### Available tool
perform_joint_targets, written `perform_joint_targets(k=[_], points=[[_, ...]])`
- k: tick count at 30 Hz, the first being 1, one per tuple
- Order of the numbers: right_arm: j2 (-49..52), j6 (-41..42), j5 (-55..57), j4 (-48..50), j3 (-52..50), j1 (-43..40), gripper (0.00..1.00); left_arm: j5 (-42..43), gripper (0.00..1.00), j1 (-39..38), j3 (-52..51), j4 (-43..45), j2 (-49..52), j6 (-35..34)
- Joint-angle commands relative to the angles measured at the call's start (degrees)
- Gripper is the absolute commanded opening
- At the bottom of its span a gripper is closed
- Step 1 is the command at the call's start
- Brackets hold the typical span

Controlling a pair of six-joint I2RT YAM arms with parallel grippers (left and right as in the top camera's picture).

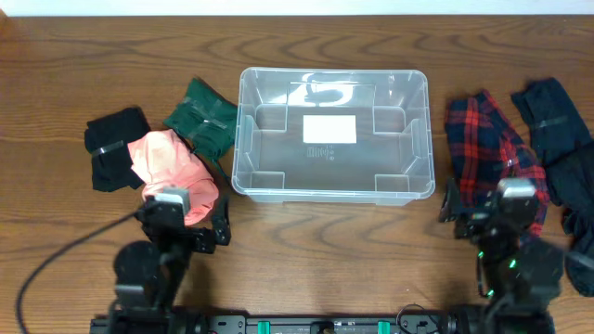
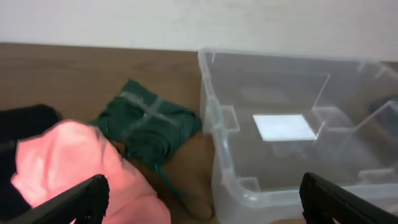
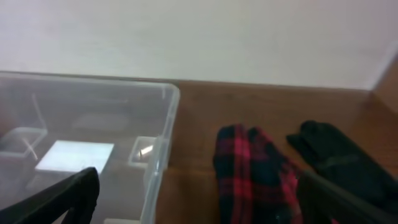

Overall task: Pack container
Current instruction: 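Move the right gripper to the red plaid shirt and grasp it, then lift the plaid shirt with the right gripper and drop it into the bin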

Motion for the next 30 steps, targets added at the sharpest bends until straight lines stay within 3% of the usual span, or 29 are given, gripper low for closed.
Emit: perform_joint_targets(k=[1, 9, 12, 30], points=[[11.67, 0.92, 2.95, -4.81, 9.9, 0.83, 0.99, 0.0, 0.98, -0.22, 8.74, -5.05, 8.28, -0.72], [43.6, 0.33, 5.22, -30.69, 38.71, -5.49, 0.99, 3.39, 0.98, -0.22, 25.18, -26.45, 27.98, -0.22], [50.8, 0.07, 5.77, -35.91, 45.35, -5.81, 0.99, 3.39, 0.98, -0.22, 28.02, -31.45, 32.57, -0.28], [87.21, 1.16, 16.24, -30.49, 46.42, -5.88, 0.99, 3.37, 0.98, -0.22, 28.68, -32.76, 37.31, -0.31]])
